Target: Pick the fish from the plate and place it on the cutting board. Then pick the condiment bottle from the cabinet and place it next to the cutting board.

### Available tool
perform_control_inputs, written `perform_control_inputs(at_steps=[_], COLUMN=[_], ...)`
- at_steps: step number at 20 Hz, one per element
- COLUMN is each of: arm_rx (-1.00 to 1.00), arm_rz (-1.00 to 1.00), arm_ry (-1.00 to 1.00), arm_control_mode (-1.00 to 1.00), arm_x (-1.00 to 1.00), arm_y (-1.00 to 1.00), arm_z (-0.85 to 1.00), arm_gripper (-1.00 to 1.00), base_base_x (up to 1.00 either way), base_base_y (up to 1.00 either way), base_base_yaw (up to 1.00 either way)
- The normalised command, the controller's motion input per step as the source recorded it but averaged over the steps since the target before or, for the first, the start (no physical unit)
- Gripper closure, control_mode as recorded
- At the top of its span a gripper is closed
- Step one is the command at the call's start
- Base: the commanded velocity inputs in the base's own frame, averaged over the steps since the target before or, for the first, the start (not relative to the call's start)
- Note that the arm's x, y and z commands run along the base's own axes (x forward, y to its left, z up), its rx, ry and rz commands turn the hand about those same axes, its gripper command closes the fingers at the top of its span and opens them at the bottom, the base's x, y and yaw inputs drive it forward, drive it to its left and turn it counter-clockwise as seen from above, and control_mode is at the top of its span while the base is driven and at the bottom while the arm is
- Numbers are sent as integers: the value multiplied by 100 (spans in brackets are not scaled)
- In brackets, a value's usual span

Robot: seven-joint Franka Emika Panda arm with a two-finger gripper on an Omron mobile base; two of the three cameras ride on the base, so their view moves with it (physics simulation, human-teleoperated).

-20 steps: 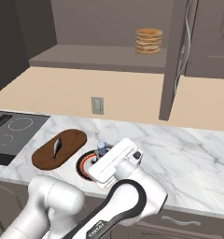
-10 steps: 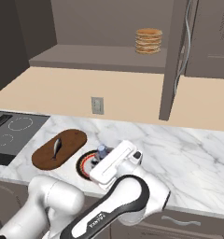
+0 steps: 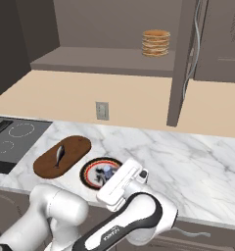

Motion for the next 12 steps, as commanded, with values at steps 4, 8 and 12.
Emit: perform_control_inputs(at_steps=[4,8,12], arm_rx=[0,0,0], arm_rz=[4,3,2], arm_ry=[0,0,0], arm_control_mode=[-100,-100,-100], arm_x=[1,12,22], arm_y=[0,0,-2], arm_z=[-29,-21,-7], arm_gripper=[100,100,100], base_base_x=[0,0,0], base_base_y=[0,0,0], base_base_yaw=[0,0,0])
